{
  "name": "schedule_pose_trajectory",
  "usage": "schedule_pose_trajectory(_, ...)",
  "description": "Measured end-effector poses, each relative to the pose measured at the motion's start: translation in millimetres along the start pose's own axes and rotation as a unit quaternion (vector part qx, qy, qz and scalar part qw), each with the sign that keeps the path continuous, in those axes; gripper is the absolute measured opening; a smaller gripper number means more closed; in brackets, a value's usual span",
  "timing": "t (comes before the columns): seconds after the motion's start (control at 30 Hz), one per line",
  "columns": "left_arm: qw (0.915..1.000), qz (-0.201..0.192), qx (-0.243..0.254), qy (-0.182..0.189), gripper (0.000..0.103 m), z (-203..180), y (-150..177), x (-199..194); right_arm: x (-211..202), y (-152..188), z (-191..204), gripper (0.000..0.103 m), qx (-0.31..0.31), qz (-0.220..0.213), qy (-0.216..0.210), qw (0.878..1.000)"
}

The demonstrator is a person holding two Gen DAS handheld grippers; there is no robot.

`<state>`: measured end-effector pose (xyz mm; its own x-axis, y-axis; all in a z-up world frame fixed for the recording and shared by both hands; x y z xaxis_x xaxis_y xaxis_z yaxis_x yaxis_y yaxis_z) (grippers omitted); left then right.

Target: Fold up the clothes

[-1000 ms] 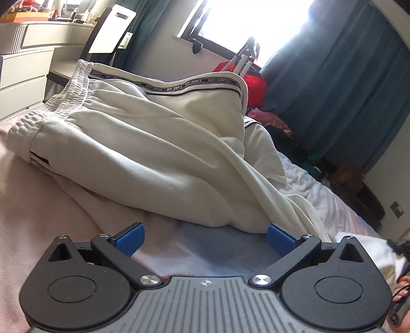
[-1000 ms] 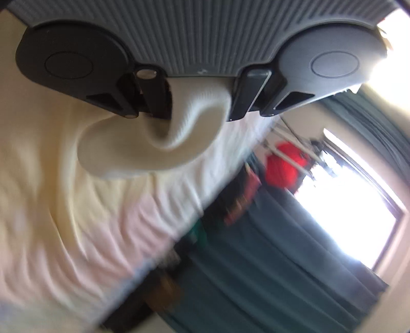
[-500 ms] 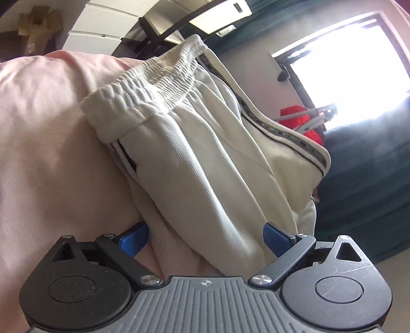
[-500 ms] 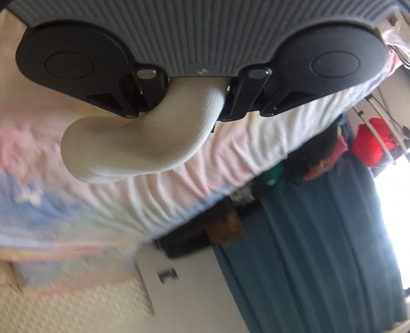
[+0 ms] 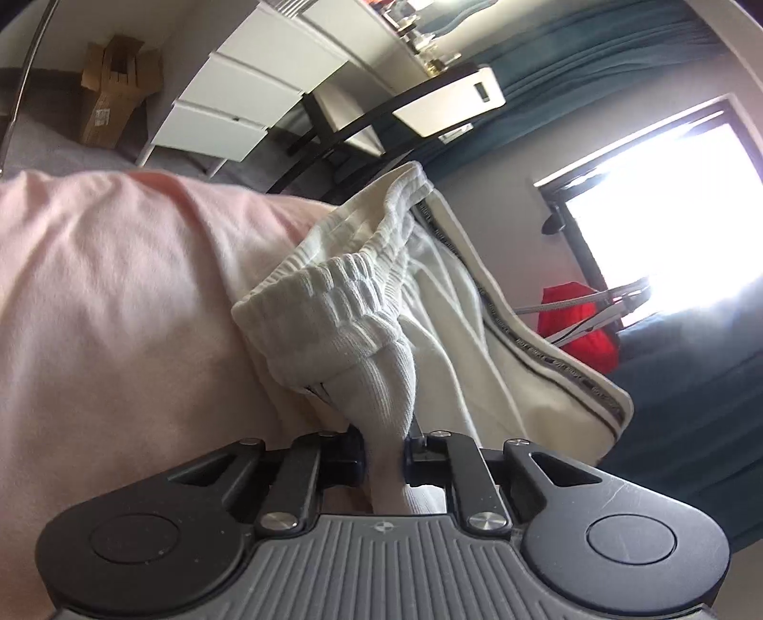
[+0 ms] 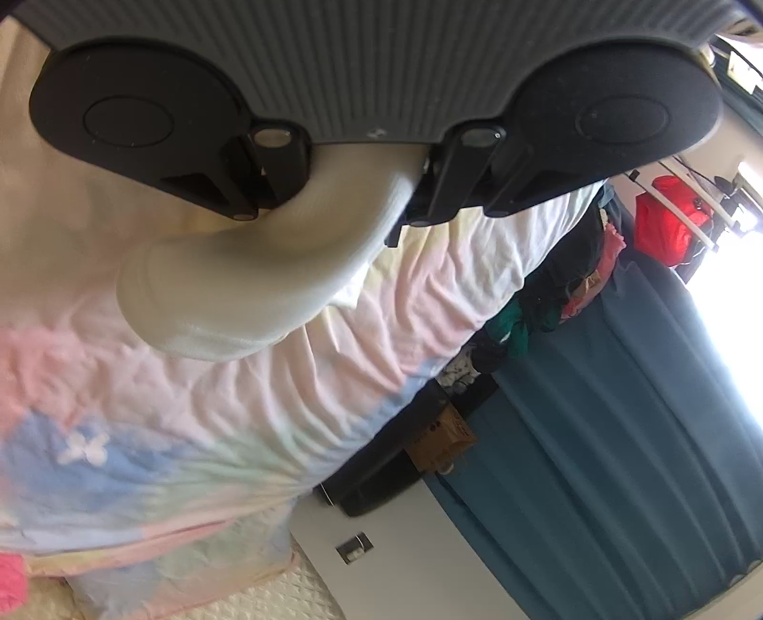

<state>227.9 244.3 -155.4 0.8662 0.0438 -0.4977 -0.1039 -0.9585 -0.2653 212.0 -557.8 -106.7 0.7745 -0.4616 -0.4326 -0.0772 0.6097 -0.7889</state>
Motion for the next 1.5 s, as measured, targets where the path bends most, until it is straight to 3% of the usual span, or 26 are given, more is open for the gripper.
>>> schedule_pose_trajectory(0.13,0.9963,-0.013,-0.003,0.085,0.011,-35.1,-21.3,-41.8,-3.4,-5.4,-0.9,0.013,-0.002,-0.004,-0.013,1.000)
schedule_pose_trajectory(0.27,0.9783,-0.018,-0.062,0.197,0.011,-55.6,-57.3,-86.6,-11.9,-22.9,-11.7,0.012,-0.010,-0.041,-0.003,0.999)
schedule_pose_trajectory(0.33,0.9765,-0.023,-0.066,0.204,0.011,-45.9,-67.6,-99.7,-13.6,-28.8,-28.8,0.013,0.004,-0.049,0.021,0.999)
schedule_pose_trajectory(0.4,0.9822,-0.008,-0.071,0.174,0.011,-25.2,-69.7,-100.9,-12.8,-28.9,-47.6,0.014,0.020,-0.042,0.043,0.998)
schedule_pose_trajectory(0.5,0.9901,0.038,-0.085,0.105,0.011,7.9,-69.1,-91.8,-5.1,-15.5,-73.2,0.014,0.046,0.004,0.047,0.998)
schedule_pose_trajectory(0.63,0.9979,0.043,-0.042,0.025,0.013,31.8,-71.3,-87.7,-5.3,-5.1,-95.6,0.014,0.071,0.045,0.032,0.996)
schedule_pose_trajectory(0.77,0.9985,0.054,-0.007,0.001,0.016,38.9,-71.1,-90.0,-10.0,2.3,-108.0,0.013,0.123,0.056,0.013,0.991)
schedule_pose_trajectory(0.83,0.9976,0.067,-0.015,-0.003,0.024,42.0,-66.7,-88.1,-11.9,6.3,-109.7,0.013,0.136,0.062,0.012,0.989)
schedule_pose_trajectory(0.9,0.9961,0.082,-0.030,-0.002,0.043,45.0,-62.8,-84.4,-13.1,6.1,-109.3,0.013,0.142,0.060,0.005,0.988)
schedule_pose_trajectory(1.07,0.9919,0.107,-0.067,0.011,0.049,49.6,-58.6,-71.0,-11.5,-2.9,-103.6,0.008,0.121,0.048,-0.016,0.991)
schedule_pose_trajectory(1.13,0.9924,0.100,-0.071,0.011,0.034,49.7,-59.1,-69.4,-12.1,-7.2,-101.6,0.007,0.106,0.042,-0.010,0.993)
schedule_pose_trajectory(1.17,0.9928,0.093,-0.075,0.012,0.010,50.0,-60.3,-69.7,-14.8,-10.5,-101.9,0.007,0.103,0.033,0.000,0.994)
schedule_pose_trajectory(1.3,0.9912,0.052,-0.085,0.086,0.010,34.3,-72.8,-97.6,-37.4,-34.1,-95.4,0.006,0.092,-0.040,0.020,0.995)
schedule_pose_trajectory(1.37,0.9934,0.033,-0.064,0.089,0.010,28.1,-74.7,-111.6,-50.2,-43.3,-90.2,0.006,0.075,-0.070,0.040,0.994)
schedule_pose_trajectory(1.43,0.9973,0.025,-0.046,0.053,0.010,34.7,-72.4,-116.0,-54.7,-45.5,-91.4,0.006,0.051,-0.079,0.076,0.993)
schedule_pose_trajectory(1.5,0.9986,0.040,-0.034,-0.012,0.010,52.5,-65.1,-110.5,-48.8,-40.2,-96.9,0.006,0.026,-0.058,0.104,0.992)
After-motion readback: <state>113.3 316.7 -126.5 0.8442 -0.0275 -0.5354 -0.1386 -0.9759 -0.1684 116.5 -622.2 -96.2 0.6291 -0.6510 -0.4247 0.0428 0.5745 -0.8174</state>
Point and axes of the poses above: each gripper's, at about its wrist camera, not at the fingertips, and x roughly the way its jaws point, z to its left, y to its underside, the point moved 10 cm from there along x, roughly the way its jaws point, and after that the axes turned 11 degrees about -x, right-handed, at the moved point
